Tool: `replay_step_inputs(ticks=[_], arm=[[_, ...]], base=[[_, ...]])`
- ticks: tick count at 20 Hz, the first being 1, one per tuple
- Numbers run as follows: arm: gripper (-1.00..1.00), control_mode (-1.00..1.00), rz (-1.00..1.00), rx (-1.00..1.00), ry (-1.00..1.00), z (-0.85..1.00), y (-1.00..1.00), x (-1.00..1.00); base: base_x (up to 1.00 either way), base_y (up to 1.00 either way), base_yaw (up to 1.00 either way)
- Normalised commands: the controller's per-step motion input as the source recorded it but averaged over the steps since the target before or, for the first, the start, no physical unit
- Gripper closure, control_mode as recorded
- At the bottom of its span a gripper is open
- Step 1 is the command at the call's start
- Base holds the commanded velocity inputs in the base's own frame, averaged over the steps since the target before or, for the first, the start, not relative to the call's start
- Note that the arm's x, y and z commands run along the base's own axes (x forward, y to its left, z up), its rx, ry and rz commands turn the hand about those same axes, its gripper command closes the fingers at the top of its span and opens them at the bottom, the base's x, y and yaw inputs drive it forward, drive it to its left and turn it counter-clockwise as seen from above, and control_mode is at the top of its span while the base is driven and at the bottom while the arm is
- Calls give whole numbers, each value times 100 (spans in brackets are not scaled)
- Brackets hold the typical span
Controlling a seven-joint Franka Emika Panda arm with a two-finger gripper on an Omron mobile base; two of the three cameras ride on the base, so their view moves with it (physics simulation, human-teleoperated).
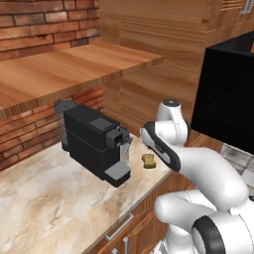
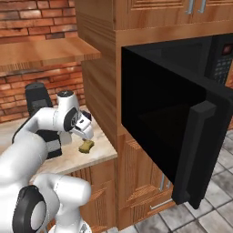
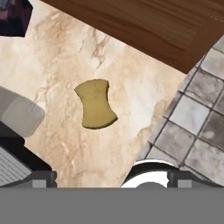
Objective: Place the sponge inside the microwave to prepare for sanitizing.
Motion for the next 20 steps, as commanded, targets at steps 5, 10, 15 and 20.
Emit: replay_step_inputs(ticks=[5, 10, 15, 20], arm=[[-100, -100, 3, 0, 0, -24, 0, 22], [-100, -100, 2, 0, 0, -31, 0, 23], [-100, -100, 0, 0, 9, -20, 0, 24], [-100, -100, 1, 0, 7, -20, 0, 15]], base=[[0, 0, 0], [0, 0, 0], [0, 0, 0], [0, 0, 0]])
